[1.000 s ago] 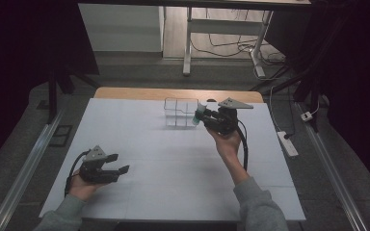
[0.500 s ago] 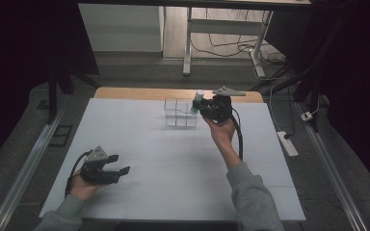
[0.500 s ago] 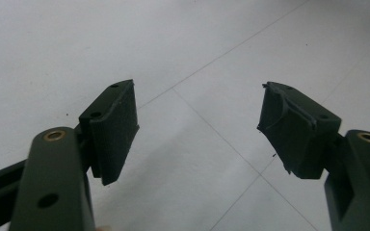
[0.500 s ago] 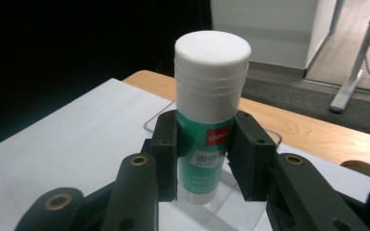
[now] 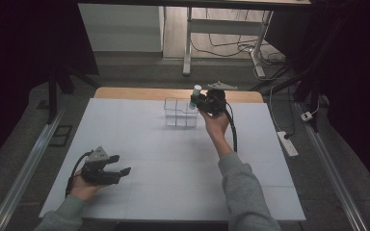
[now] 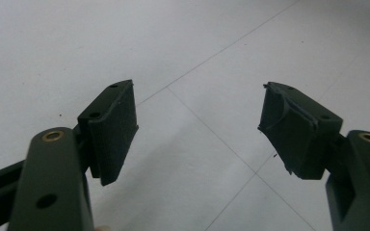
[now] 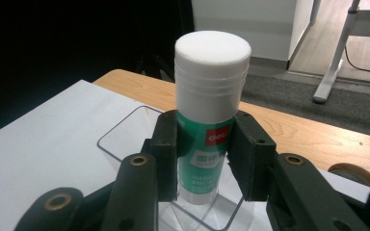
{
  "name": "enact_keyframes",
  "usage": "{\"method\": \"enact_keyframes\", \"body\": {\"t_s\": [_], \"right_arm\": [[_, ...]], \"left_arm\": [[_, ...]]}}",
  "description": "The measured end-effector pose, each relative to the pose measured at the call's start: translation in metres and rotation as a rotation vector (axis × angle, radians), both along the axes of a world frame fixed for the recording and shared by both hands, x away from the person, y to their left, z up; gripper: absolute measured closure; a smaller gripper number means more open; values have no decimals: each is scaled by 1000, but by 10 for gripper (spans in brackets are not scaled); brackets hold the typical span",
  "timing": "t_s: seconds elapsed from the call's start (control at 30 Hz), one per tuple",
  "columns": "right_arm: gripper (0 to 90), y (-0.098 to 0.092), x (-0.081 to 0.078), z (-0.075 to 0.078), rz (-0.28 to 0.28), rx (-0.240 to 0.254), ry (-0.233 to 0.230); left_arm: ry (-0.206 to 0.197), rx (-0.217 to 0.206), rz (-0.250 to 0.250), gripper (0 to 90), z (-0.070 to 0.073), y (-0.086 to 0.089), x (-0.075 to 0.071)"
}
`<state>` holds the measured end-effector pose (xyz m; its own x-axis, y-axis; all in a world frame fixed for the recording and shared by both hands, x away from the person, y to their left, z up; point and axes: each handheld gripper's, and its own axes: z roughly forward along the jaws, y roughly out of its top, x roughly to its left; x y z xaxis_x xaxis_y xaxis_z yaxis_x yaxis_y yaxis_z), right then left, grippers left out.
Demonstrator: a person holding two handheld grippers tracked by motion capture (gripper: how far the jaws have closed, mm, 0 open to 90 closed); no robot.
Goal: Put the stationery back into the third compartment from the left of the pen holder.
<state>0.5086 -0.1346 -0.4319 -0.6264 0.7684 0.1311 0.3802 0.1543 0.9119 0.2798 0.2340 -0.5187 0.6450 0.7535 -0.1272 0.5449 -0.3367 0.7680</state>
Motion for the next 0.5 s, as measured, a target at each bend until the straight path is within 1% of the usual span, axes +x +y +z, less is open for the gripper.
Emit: {"method": "enact_keyframes", "body": {"t_s": [0.17, 0.2, 0.23, 0.27, 0.3, 0.33, 0.4, 0.5], "right_arm": [[644, -1, 6, -6, -12, -8, 11], [569, 0, 8, -9, -3, -4, 19], [569, 0, 8, -9, -3, -4, 19], [469, 0, 9, -12, -3, 2, 37], [469, 0, 9, -12, -3, 2, 37], [443, -2, 8, -12, -2, 4, 48], [433, -3, 7, -11, 3, 3, 54], [420, -6, 2, -9, 9, 1, 48]], "left_arm": [[3, 1, -2, 284, 0, 0, 0], [5, 2, -3, 280, 0, 0, 0], [7, 3, -3, 280, -1, 0, 1], [9, 3, -3, 280, -1, -1, 1], [10, 3, -3, 280, -1, -1, 1], [10, 2, -3, 279, -1, -1, 1], [12, 2, -3, 279, -1, -1, 1], [13, 3, -3, 278, -1, -1, 1]]}}
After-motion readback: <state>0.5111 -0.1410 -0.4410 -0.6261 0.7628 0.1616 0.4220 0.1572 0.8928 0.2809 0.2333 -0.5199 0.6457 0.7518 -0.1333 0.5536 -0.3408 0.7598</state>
